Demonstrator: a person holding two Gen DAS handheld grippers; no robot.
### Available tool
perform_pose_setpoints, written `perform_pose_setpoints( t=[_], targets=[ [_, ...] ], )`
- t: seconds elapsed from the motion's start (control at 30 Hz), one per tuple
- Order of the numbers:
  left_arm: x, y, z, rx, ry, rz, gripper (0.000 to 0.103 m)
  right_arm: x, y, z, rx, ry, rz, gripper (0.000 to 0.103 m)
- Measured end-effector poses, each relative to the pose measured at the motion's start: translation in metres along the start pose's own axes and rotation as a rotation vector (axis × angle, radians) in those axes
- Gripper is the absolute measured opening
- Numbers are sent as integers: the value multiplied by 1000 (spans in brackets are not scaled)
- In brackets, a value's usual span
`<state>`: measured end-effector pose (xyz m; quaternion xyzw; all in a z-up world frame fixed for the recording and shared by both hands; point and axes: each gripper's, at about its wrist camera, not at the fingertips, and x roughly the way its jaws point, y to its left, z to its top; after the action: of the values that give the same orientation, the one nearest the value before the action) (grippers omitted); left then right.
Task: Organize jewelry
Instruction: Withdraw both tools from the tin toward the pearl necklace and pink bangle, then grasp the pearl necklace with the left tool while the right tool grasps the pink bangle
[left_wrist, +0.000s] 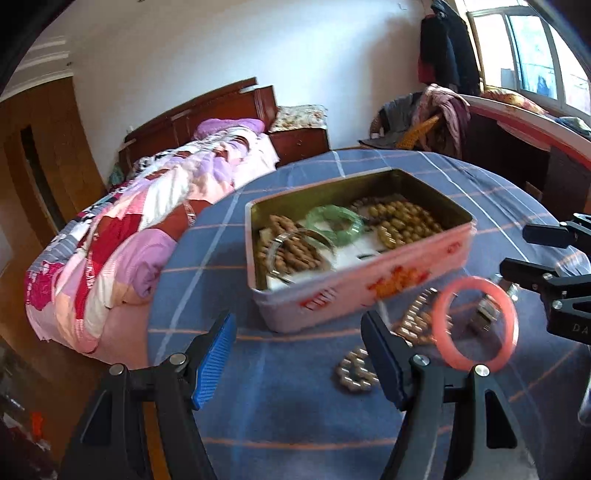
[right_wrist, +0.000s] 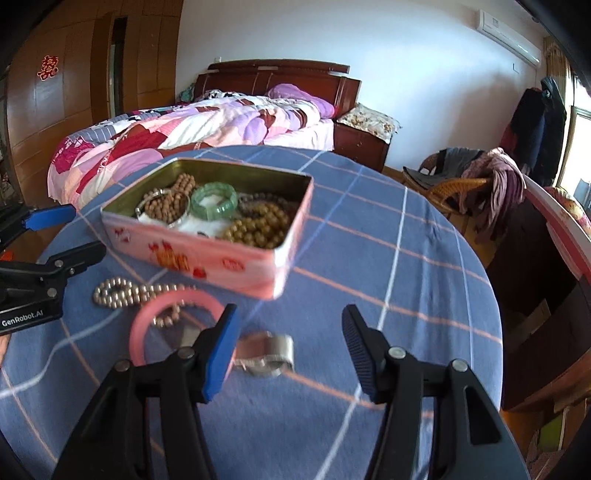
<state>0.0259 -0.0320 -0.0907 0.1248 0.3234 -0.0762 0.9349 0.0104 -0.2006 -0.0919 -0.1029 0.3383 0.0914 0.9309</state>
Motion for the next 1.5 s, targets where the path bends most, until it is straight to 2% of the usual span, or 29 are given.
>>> perform_pose_setpoints(
  t=[0.2, 0.47, 0.5, 0.53, 0.6, 0.63, 0.8, 1.13, 1.5],
  targets=[
    [2, -14, -3, 44, 14, -37, 70, -4, 3, -1, 9, 6, 38, 60],
    [12, -28, -6, 83, 54, -100, 70, 5, 14, -5, -18, 26, 47, 60],
    [14, -30, -7, 90, 61, -111, 64, 5, 13, -5, -17, 25, 47, 60],
    [16, -31, -8, 94, 70, -124, 47, 5, 13, -6, -16, 26, 48, 60],
    [19, -32, -10, 92, 85, -160, 34, 4, 12, -5, -13, 24, 46, 60],
    [19, -33, -10, 99, 85, -163, 24, 4, 11, -5, -10, 23, 45, 60],
    [13, -29, -8, 91, 77, -206, 5, 2, 3, -5, 20, 13, 27, 60],
    [5, 7, -6, 3, 70, -188, 5, 5, -33, -9, 100, 43, -53, 60],
    [11, 16, -9, -19, 89, -187, 5, 3, -13, -14, 22, 65, 44, 60]
  ],
)
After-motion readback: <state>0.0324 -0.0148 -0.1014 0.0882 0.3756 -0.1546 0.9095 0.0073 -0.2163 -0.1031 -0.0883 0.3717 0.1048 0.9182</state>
